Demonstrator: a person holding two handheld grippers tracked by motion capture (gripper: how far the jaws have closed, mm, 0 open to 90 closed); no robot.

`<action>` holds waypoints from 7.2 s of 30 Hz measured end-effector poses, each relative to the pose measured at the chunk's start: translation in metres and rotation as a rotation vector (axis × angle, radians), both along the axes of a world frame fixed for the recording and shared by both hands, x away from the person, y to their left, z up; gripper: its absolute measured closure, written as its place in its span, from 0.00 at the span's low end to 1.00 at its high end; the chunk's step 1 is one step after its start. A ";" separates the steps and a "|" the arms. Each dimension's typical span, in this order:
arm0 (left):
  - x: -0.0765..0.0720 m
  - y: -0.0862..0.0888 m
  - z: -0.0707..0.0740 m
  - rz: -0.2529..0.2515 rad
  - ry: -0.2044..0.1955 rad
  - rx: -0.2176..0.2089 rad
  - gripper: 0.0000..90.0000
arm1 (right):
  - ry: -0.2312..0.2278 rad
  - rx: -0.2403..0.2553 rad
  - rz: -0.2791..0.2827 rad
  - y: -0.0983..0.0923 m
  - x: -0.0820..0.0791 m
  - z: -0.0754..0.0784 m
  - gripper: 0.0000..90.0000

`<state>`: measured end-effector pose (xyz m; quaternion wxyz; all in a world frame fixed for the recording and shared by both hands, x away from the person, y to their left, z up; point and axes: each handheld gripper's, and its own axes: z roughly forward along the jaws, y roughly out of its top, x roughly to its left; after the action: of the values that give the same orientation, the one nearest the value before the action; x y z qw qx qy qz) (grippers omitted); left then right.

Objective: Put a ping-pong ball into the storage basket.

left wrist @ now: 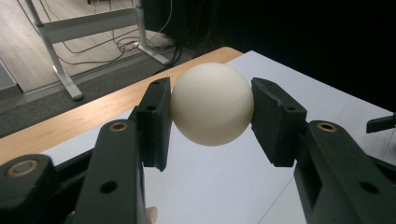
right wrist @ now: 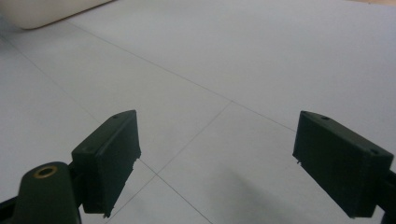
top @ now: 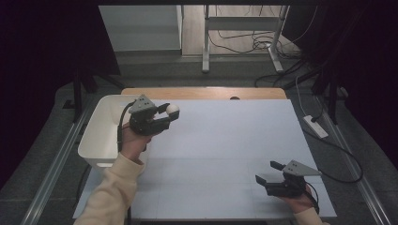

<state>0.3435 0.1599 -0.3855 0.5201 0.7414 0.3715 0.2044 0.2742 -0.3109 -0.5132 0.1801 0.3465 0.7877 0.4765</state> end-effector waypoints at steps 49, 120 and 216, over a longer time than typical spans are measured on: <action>0.007 0.056 -0.003 0.169 0.026 -0.017 0.56 | -0.003 -0.002 -0.002 0.001 0.000 0.000 0.16; 0.023 0.093 -0.019 0.353 0.138 -0.006 0.27 | -0.001 -0.003 -0.002 0.001 0.001 -0.001 0.16; -0.096 -0.003 -0.119 -0.178 0.142 0.092 0.18 | -0.009 -0.004 0.003 0.000 -0.003 0.000 0.16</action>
<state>0.2475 0.1567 -0.5048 0.4740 0.8072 0.3303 0.1214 0.2715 -0.3108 -0.5129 0.1837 0.3430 0.7882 0.4768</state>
